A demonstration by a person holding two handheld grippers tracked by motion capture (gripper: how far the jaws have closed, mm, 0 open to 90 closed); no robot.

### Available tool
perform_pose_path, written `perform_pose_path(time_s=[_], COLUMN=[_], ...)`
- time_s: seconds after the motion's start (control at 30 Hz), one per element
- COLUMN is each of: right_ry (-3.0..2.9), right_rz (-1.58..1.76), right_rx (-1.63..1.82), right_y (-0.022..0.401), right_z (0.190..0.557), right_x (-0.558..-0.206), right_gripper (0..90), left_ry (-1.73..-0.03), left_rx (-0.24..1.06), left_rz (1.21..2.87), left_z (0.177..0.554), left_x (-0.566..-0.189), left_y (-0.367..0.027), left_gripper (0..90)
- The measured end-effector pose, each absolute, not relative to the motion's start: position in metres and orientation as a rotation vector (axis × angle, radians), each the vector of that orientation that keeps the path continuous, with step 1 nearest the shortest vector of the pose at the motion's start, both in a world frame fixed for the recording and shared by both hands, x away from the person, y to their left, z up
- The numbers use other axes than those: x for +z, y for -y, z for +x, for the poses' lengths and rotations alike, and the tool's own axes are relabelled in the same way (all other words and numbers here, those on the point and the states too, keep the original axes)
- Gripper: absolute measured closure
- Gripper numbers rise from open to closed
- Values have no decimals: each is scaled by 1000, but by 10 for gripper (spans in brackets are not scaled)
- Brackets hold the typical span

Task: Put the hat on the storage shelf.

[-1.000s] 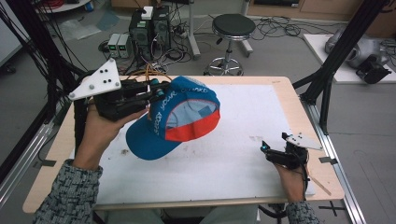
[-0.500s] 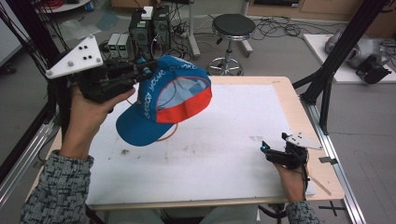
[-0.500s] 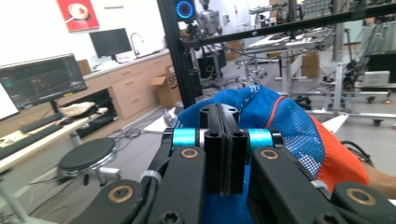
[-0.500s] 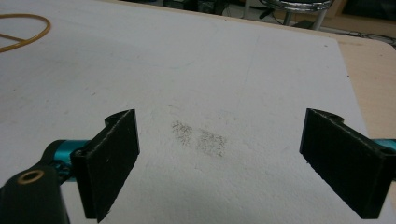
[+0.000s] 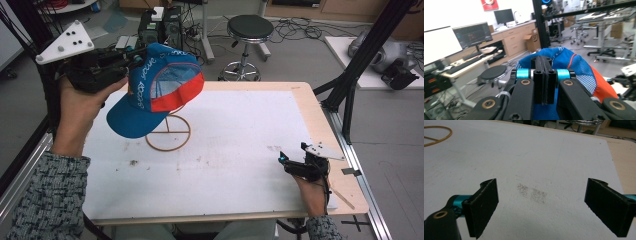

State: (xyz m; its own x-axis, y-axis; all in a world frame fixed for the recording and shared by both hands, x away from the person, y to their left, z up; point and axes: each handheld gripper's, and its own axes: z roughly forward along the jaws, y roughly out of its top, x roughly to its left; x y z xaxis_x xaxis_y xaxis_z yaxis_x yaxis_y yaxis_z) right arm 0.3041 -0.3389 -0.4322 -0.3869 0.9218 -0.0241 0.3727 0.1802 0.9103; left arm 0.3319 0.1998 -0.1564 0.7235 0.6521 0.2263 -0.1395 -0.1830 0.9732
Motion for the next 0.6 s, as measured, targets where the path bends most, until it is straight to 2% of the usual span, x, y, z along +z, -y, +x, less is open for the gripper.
perform_pose_path(time_s=[0.6], right_ry=[-1873], right_rz=[1223], right_rx=[1178], right_y=[339], right_z=[305], right_x=[-433], right_gripper=[110], left_ry=[-509], left_rx=[859], left_rz=[1706], left_z=[354], left_x=[-180], left_y=[-203], left_gripper=[888])
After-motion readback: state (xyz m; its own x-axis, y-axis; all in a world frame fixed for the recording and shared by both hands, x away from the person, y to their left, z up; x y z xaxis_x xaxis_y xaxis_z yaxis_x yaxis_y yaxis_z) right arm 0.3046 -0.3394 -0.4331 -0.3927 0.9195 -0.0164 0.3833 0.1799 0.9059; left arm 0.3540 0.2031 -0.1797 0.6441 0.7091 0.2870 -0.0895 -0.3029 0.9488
